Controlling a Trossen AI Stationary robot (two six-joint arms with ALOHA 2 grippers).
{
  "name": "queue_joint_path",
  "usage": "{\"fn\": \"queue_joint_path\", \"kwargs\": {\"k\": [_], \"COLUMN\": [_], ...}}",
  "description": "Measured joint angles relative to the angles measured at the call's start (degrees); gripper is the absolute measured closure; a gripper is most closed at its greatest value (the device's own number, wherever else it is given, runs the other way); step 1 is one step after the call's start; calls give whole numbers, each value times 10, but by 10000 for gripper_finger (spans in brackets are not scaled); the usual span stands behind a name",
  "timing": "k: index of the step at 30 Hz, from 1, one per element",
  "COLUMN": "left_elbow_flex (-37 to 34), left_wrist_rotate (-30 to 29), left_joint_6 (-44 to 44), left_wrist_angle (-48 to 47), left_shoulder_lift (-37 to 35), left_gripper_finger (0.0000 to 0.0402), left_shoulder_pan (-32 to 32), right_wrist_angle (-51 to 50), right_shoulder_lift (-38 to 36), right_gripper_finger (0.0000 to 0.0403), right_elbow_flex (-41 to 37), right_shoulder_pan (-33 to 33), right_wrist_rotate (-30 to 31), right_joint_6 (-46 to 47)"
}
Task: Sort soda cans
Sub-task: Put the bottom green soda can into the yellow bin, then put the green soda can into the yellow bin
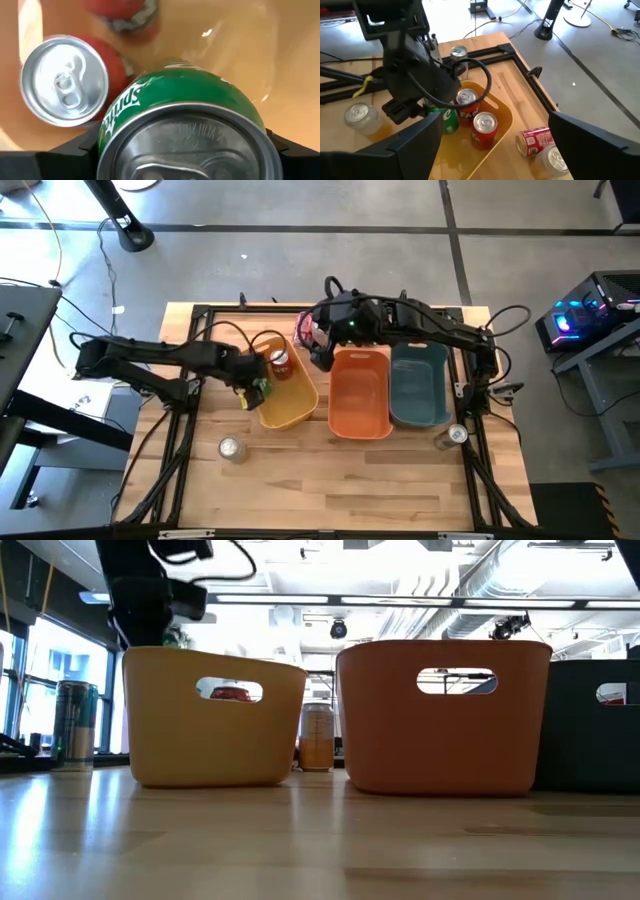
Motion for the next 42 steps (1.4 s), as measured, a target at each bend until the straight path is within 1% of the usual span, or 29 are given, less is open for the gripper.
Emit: {"fn": "queue_joint_path", "kwargs": {"k": [5, 12, 13, 16, 18, 20, 23, 26, 30, 32, 36, 37, 39, 42], "left_elbow_flex": [-3, -2, -3, -2, -2, -2, -2, 0, 21, 34, 66, 74, 90, 97], "left_wrist_rotate": [24, 34, 34, 34, 34, 34, 37, 41, 57, 67, 69, 69, 68, 59], "left_joint_6": [34, 92, 94, 94, 94, 94, 94, 90, 83, 75, 68, 67, 59, 56], "left_wrist_angle": [-7, 2, 2, 1, 0, 0, 2, 0, -7, -19, -56, -63, -59, 7], "left_shoulder_lift": [29, 60, 64, 82, 94, 106, 112, 101, 67, 49, 9, -1, -25, -80], "left_gripper_finger": [118, 118, 109, 50, 22, 12, 14, 16, 16, 15, 14, 14, 14, 14], "left_shoulder_pan": [25, 26, 26, 26, 25, 26, 26, 28, 37, 39, 40, 40, 40, 39], "right_wrist_angle": [0, 0, 0, 0, -2, -6, -13, -17, -17, -17, -27, -37, -55, -90], "right_shoulder_lift": [2, 2, 2, 3, 2, 3, 3, 3, 3, 3, 1, 0, -7, -21], "right_gripper_finger": [47, 47, 47, 47, 47, 47, 47, 47, 47, 47, 47, 47, 47, 47], "right_elbow_flex": [0, 0, 0, 0, 0, 0, 0, 0, 0, 0, 0, 0, -1, 0], "right_shoulder_pan": [0, 0, 0, 0, 0, 0, 0, 0, 0, 0, 0, 0, -2, -20], "right_wrist_rotate": [0, 0, 0, 0, 0, 0, 0, 0, -1, -4, -2, 5, 41, 77], "right_joint_6": [0, -1, -1, -1, -2, -2, -4, -11, -15, -15, -28, -37, -38, -3]}}
